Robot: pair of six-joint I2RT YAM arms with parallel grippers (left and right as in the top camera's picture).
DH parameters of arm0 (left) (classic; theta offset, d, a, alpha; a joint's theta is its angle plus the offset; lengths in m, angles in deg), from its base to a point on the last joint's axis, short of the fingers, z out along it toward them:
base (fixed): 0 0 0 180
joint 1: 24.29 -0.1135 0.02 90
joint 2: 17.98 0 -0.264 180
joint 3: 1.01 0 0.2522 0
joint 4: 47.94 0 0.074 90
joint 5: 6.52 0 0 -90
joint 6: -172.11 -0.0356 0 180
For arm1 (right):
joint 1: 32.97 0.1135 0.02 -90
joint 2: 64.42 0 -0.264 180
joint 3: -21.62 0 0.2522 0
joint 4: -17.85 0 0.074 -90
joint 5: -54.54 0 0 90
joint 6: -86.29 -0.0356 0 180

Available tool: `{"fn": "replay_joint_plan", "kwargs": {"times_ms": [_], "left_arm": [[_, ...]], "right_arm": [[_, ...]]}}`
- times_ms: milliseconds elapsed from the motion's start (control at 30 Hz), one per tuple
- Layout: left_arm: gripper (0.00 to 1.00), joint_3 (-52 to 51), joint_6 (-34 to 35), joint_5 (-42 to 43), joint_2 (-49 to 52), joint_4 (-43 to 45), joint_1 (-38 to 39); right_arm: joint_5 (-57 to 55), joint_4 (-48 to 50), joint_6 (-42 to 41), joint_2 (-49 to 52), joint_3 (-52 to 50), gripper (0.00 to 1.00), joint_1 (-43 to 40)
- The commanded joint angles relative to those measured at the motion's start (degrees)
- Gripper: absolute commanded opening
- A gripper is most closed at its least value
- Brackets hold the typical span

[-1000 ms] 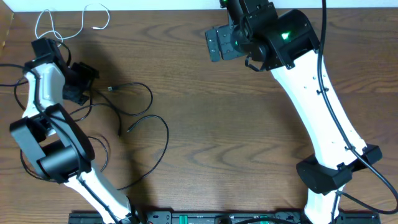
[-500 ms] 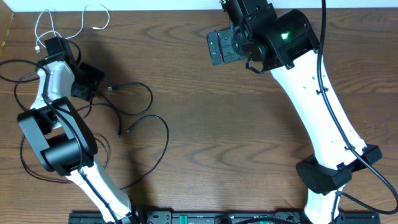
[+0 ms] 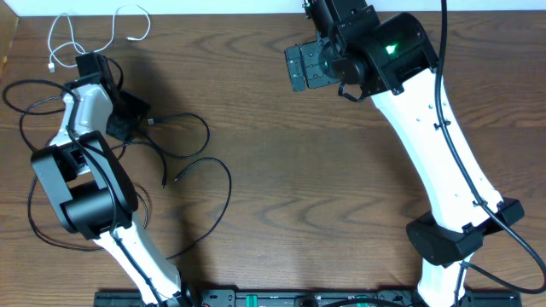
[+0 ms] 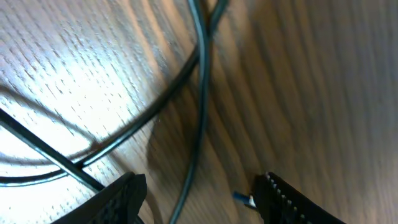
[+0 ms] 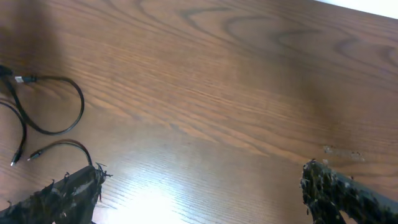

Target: Untangle cables

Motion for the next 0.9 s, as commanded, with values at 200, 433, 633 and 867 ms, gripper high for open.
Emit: {"fn": "replay_joint_plan", "kwargs": {"times_ms": [200,433,633,867], "left_arm": [[0.61,-0.94,1.44,-2.34,1.09,1.84,0.04],[0.61,-0.94,1.4,-2.36,4.02,3.67,0.42],[0.48,-0.94,1.4,-2.32,4.61,5.4,0.42],[0.08,-0.94,1.4,-2.32,4.61,6.05,0.42]], "right_arm": [[-0.68,-0.09,0.48,0.33,0.11,0.99,0.13],[-0.68,-0.07,0.48,0.33,0.11,0.99,0.09],[-0.68,-0.07,0.48,0.33,0.11,0.99,0.09],[-0.68,-0.07,0.48,0.37,0.11,0.99,0.13]]}}
